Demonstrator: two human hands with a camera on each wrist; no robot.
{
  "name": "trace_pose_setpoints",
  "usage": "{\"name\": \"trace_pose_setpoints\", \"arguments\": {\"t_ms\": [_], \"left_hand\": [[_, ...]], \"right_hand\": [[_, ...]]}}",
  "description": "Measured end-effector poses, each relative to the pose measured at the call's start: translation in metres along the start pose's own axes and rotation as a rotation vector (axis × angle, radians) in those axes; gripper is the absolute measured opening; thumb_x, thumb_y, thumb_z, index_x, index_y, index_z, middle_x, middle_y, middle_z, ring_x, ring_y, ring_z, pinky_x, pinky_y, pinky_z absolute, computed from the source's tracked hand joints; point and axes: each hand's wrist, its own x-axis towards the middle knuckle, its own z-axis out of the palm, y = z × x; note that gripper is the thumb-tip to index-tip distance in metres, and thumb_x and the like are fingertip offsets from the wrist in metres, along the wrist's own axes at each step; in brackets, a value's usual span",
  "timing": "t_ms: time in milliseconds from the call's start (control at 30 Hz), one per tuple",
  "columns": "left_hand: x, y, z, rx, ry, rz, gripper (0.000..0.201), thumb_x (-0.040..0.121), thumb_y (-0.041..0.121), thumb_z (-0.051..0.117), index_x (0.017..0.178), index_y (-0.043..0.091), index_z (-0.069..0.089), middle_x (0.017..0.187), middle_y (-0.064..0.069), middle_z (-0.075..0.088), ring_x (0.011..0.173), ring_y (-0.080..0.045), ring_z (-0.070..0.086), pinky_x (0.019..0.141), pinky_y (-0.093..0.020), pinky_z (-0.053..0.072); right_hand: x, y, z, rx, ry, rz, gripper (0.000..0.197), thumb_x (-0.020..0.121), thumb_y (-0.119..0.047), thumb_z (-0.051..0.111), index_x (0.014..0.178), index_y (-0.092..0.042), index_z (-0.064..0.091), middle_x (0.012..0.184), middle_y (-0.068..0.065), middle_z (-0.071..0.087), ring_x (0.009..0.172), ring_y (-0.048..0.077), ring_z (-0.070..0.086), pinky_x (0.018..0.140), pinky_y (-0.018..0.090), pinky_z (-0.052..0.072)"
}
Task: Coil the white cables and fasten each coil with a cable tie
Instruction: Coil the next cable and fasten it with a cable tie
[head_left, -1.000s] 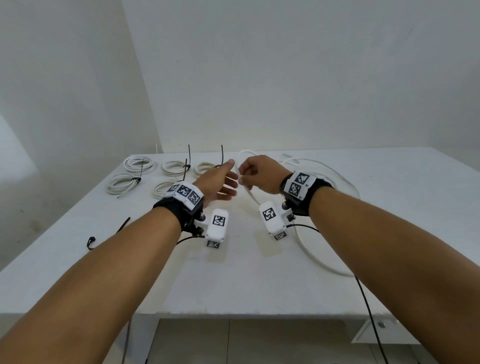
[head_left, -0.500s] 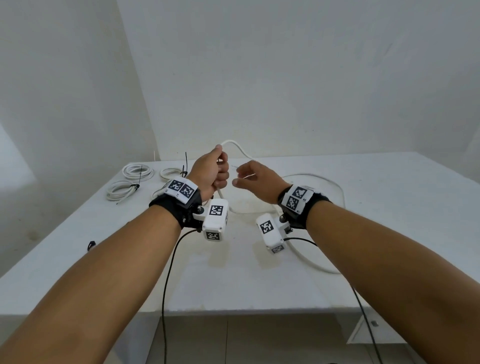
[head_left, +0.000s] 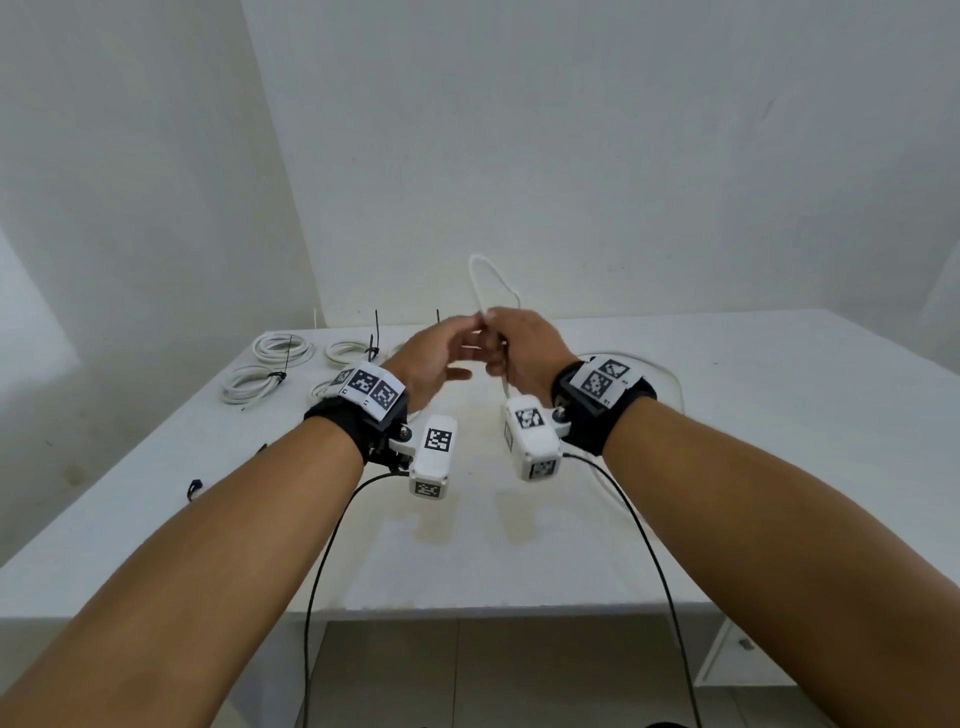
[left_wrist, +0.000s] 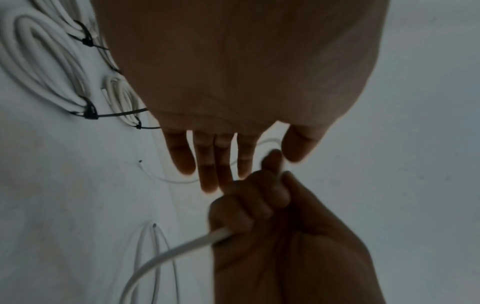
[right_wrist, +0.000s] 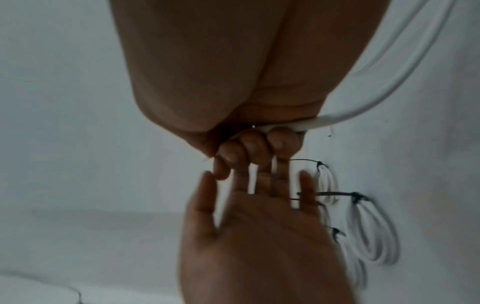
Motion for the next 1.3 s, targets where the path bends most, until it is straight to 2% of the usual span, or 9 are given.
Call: {"name": "trace_pose_setpoints", "arguments": {"t_ms": [167,267,400,500,667,800,967,1100,1300], "left_hand": [[-0.002,-0.017,0.012,-0.034,-0.235,0.014,0.045,0.092,0.014,0.056,0.137,0.02,0.05,0.112,-0.009,0.065,0.111,-0.022,0.058,0.106,-0.054,0.039],[0.0,-0.015,0.021,0.118,-0.095,0.092,0.023,0.094,0.008,0.058,0.117,0.008,0.064,0.108,-0.012,0.07,0.102,-0.02,0.064,0.099,-0.05,0.048],[0.004,-0.001,0.019,0.044,0.175,0.188,0.02,0.099,0.003,0.05,0.097,0.009,0.069,0.087,-0.007,0.072,0.081,-0.015,0.069,0.074,-0.031,0.055],[0.007,0.006,0.011,-0.077,0.275,0.223,0.022,0.101,0.004,0.046,0.096,0.008,0.067,0.083,-0.006,0.07,0.08,-0.019,0.068,0.073,-0.028,0.055],[0.008,0.015,0.006,-0.215,0.302,0.292,0.021,0.1,0.005,0.046,0.098,0.006,0.067,0.082,-0.008,0.069,0.084,-0.023,0.066,0.073,-0.028,0.053],[0.005,0.024,0.003,-0.277,0.318,0.299,0.02,0.1,0.006,0.046,0.106,0.009,0.066,0.093,-0.009,0.072,0.09,-0.022,0.068,0.074,-0.028,0.054],[-0.003,0.007,0.007,-0.048,0.14,0.082,0.027,0.098,0.009,0.044,0.119,0.018,0.059,0.117,-0.004,0.069,0.11,-0.023,0.065,0.091,-0.037,0.051],[-0.014,-0.015,0.025,0.048,-0.06,-0.019,0.033,0.092,0.016,0.049,0.124,0.018,0.058,0.105,-0.005,0.071,0.093,-0.024,0.068,0.089,-0.039,0.052],[-0.018,-0.019,0.028,0.099,-0.05,-0.011,0.03,0.099,0.012,0.043,0.126,0.017,0.056,0.073,-0.004,0.058,0.064,-0.016,0.051,0.068,-0.029,0.045]], "right_hand": [[0.008,-0.026,-0.007,0.446,0.131,-0.047,0.023,0.099,-0.012,0.038,0.088,-0.006,0.057,0.057,0.0,0.045,0.05,0.013,0.038,0.047,0.025,0.033],[0.004,-0.031,-0.013,0.466,0.156,-0.072,0.024,0.099,-0.011,0.039,0.09,-0.005,0.06,0.063,0.004,0.052,0.057,0.016,0.047,0.053,0.028,0.041],[-0.008,-0.028,-0.025,-0.271,0.13,-0.092,0.027,0.099,-0.023,0.048,0.104,-0.006,0.068,0.096,0.009,0.069,0.088,0.02,0.063,0.078,0.041,0.052],[-0.018,-0.015,-0.036,-1.057,-0.122,0.02,0.033,0.097,-0.033,0.057,0.12,-0.011,0.066,0.118,0.007,0.065,0.104,0.019,0.056,0.092,0.036,0.043],[-0.029,0.011,-0.054,-1.299,-0.209,0.084,0.026,0.094,-0.029,0.062,0.116,-0.016,0.069,0.119,0.003,0.066,0.107,0.019,0.06,0.087,0.026,0.041],[-0.025,0.012,-0.056,-1.106,-0.125,0.131,0.019,0.097,-0.021,0.056,0.099,-0.015,0.074,0.087,0.003,0.071,0.072,0.012,0.063,0.071,0.024,0.052],[-0.019,0.006,-0.043,-0.519,-0.055,0.094,0.019,0.098,-0.01,0.056,0.095,0.0,0.071,0.082,0.012,0.068,0.073,0.018,0.065,0.07,0.029,0.059],[-0.017,-0.006,-0.034,-0.27,-0.023,0.094,0.02,0.099,-0.013,0.056,0.1,0.002,0.07,0.085,0.014,0.069,0.073,0.023,0.065,0.069,0.027,0.059],[-0.021,-0.017,-0.037,-0.479,0.021,0.013,0.024,0.097,-0.03,0.06,0.1,-0.011,0.075,0.078,-0.006,0.064,0.064,0.007,0.049,0.051,0.015,0.038]]}}
